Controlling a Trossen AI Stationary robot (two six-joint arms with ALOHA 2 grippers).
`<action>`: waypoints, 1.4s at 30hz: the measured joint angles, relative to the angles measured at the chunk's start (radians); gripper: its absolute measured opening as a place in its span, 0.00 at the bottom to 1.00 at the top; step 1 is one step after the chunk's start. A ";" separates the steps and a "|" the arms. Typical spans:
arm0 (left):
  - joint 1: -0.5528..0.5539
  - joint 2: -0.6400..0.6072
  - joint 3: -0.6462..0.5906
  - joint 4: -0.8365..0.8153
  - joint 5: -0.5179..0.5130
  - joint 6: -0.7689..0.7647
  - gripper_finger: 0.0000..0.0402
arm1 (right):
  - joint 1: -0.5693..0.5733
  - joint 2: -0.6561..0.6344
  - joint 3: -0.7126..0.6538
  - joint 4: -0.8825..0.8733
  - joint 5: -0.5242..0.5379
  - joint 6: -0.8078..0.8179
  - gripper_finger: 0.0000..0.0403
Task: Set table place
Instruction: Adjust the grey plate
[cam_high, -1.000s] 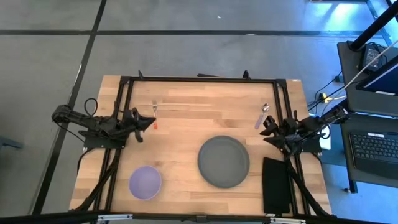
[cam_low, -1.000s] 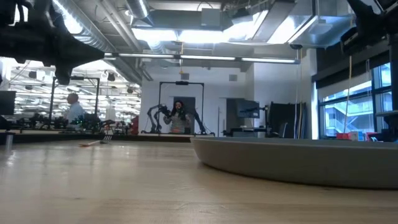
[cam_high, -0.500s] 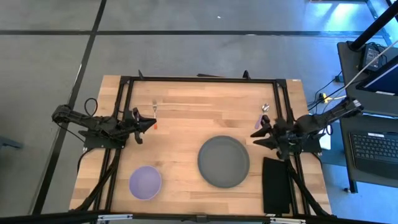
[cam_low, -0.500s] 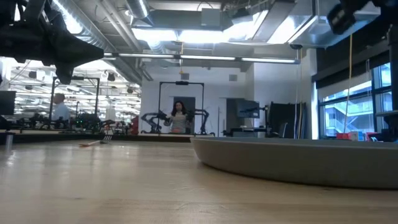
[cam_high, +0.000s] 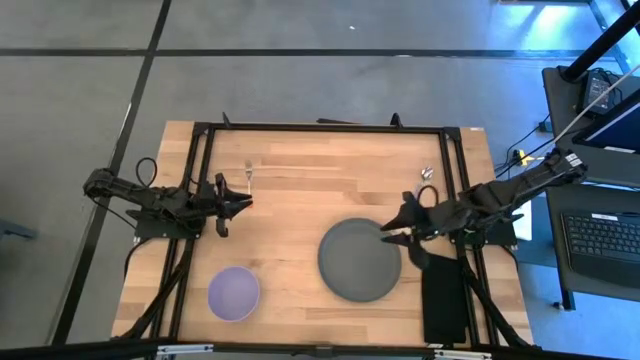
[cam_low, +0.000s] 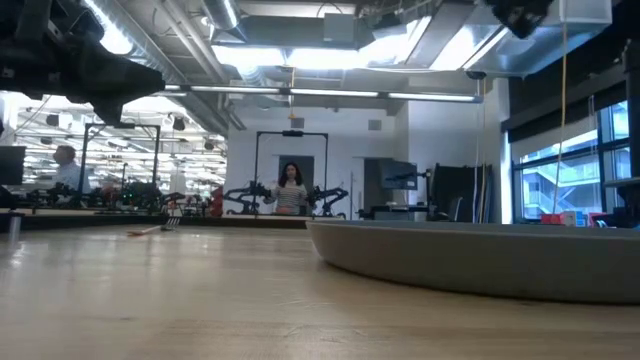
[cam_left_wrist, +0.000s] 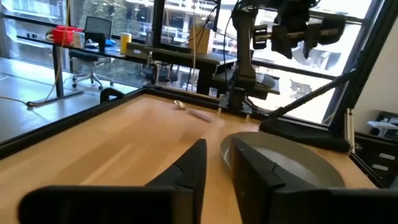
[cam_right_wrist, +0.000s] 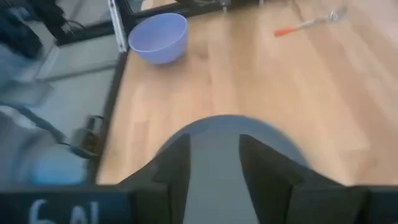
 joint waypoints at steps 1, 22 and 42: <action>0.000 0.000 0.000 0.001 -0.005 0.000 0.21 | -0.002 0.022 0.003 0.024 0.027 -0.035 0.34; 0.000 0.000 0.000 0.006 -0.184 -0.059 0.29 | -0.078 0.216 0.004 0.028 0.081 0.081 0.34; 0.000 0.000 0.000 0.035 -0.159 -0.059 0.29 | -0.380 0.244 -0.120 -0.256 -0.170 0.385 0.34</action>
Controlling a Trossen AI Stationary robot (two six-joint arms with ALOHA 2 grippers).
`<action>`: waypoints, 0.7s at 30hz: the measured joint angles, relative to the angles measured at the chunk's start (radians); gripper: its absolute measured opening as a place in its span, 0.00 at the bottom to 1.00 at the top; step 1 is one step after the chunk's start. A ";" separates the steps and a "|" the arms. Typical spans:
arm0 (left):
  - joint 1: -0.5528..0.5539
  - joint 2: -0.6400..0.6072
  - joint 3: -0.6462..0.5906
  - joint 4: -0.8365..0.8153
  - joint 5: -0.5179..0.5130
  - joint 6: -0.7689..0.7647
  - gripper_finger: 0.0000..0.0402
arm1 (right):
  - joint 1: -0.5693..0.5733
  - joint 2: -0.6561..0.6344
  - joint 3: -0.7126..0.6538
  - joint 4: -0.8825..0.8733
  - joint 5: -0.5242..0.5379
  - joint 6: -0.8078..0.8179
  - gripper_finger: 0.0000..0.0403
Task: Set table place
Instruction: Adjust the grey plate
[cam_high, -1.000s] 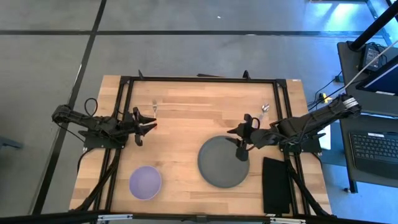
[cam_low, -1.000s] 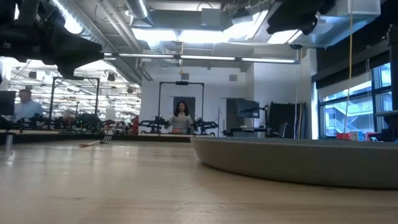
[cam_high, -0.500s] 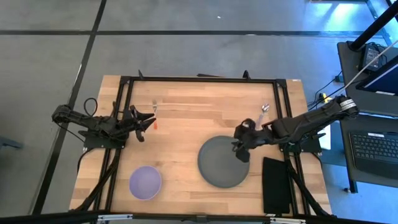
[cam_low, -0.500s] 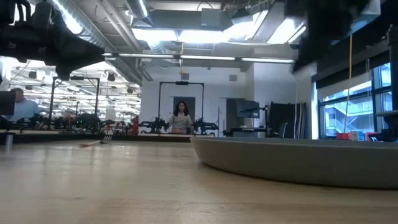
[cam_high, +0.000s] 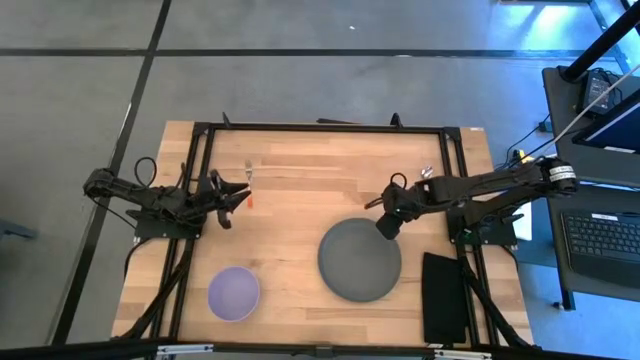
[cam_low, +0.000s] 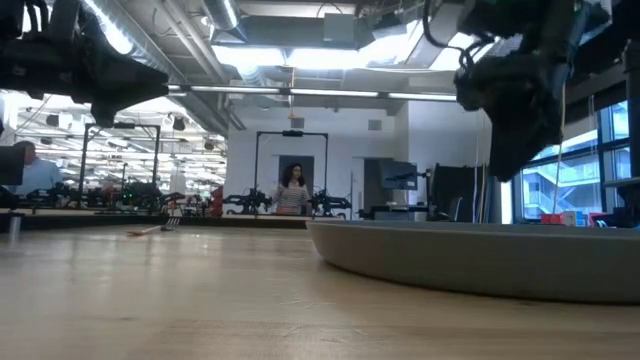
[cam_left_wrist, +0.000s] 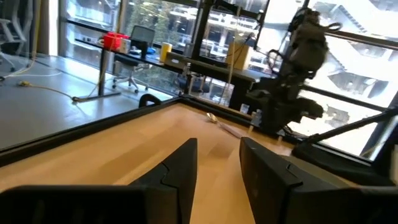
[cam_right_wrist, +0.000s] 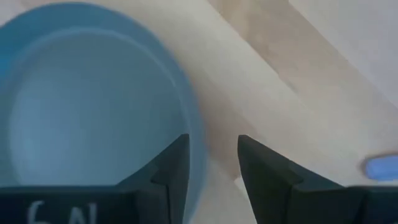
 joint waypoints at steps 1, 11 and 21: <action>0.000 0.000 0.000 0.000 0.013 0.000 0.29 | -0.006 0.000 -0.016 0.016 -0.001 0.008 0.34; 0.000 0.000 0.000 -0.002 0.051 -0.001 0.28 | -0.015 0.011 -0.151 0.157 -0.072 0.066 0.34; 0.000 0.000 0.000 -0.003 0.051 -0.001 0.29 | -0.014 0.013 -0.234 0.316 -0.123 0.076 0.34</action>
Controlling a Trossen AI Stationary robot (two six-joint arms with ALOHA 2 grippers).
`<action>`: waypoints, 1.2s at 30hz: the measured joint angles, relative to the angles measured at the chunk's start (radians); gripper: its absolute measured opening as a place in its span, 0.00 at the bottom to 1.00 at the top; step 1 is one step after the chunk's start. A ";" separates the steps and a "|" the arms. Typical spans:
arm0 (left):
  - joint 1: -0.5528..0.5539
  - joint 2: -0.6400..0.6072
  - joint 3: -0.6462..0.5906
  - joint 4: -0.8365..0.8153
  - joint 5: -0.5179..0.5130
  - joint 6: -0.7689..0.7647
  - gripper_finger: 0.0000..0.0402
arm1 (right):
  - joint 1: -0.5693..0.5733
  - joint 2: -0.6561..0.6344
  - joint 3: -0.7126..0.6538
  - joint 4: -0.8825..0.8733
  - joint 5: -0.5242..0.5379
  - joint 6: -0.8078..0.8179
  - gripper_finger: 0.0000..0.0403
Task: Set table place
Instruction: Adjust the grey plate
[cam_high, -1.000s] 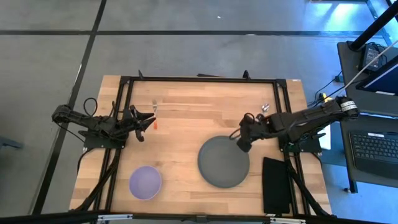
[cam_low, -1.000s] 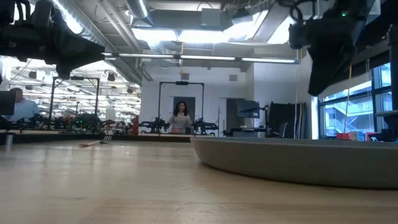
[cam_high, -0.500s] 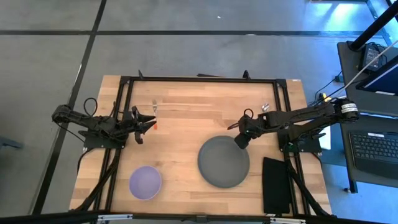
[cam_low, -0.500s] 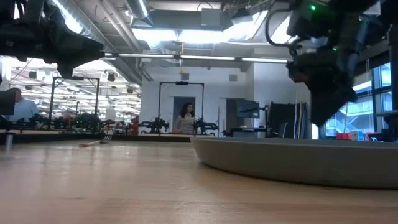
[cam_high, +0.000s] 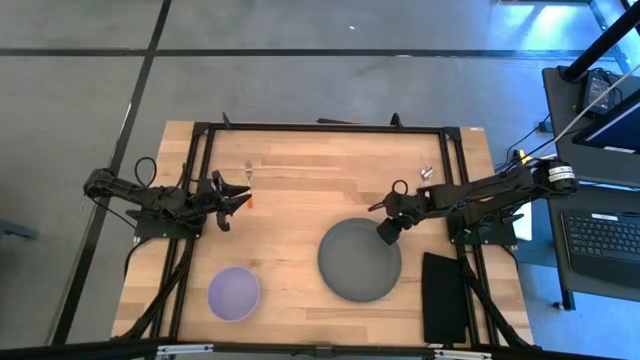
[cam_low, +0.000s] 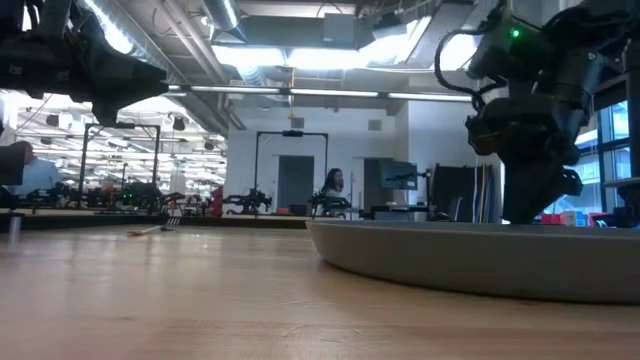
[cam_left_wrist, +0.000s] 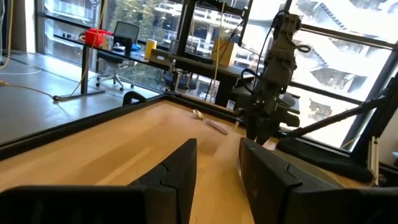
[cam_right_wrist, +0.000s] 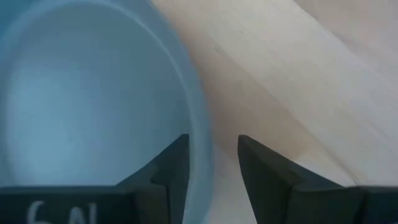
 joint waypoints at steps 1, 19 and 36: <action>0.000 0.000 0.000 0.000 0.000 0.000 0.28 | 0.001 0.004 -0.008 0.000 0.000 0.006 0.34; 0.000 0.000 0.000 0.001 -0.008 0.010 0.29 | 0.037 0.036 -0.073 0.237 -0.021 -0.003 0.03; 0.000 0.000 0.000 0.021 -0.048 0.004 0.28 | -0.112 0.025 0.469 0.021 0.049 -0.332 0.02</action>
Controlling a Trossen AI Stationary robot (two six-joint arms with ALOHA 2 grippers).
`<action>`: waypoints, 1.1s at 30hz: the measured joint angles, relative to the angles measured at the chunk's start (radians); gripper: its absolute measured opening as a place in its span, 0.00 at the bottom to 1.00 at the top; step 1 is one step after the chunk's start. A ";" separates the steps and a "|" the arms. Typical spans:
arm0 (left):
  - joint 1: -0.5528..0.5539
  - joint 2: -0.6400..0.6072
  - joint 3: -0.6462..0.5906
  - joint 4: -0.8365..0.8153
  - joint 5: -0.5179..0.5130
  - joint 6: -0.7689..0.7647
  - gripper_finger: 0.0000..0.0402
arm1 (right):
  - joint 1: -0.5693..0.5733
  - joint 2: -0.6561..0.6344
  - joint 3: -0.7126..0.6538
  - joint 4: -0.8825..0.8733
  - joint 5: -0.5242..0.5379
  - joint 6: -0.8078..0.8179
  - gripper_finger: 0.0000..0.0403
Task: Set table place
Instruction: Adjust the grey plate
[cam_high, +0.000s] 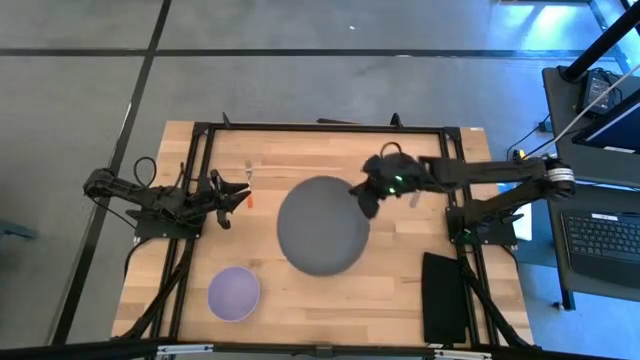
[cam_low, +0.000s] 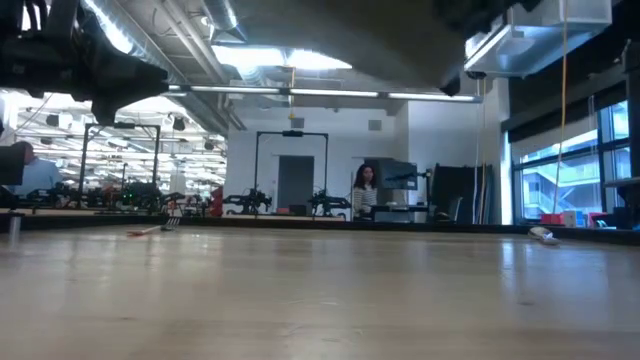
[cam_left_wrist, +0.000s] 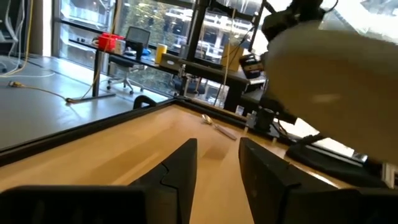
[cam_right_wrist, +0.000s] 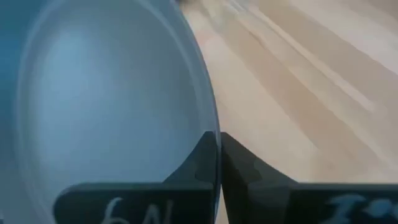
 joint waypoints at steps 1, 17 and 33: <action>0.000 0.000 0.000 0.008 -0.002 0.000 0.28 | -0.017 0.035 0.033 -0.063 0.001 0.007 0.02; 0.000 0.000 0.083 0.015 0.022 0.032 0.17 | -0.100 0.578 0.261 -0.185 -0.212 -0.041 0.02; 0.000 0.000 0.086 -0.067 0.018 0.029 0.18 | -0.099 0.657 0.261 -0.128 -0.208 -0.097 0.08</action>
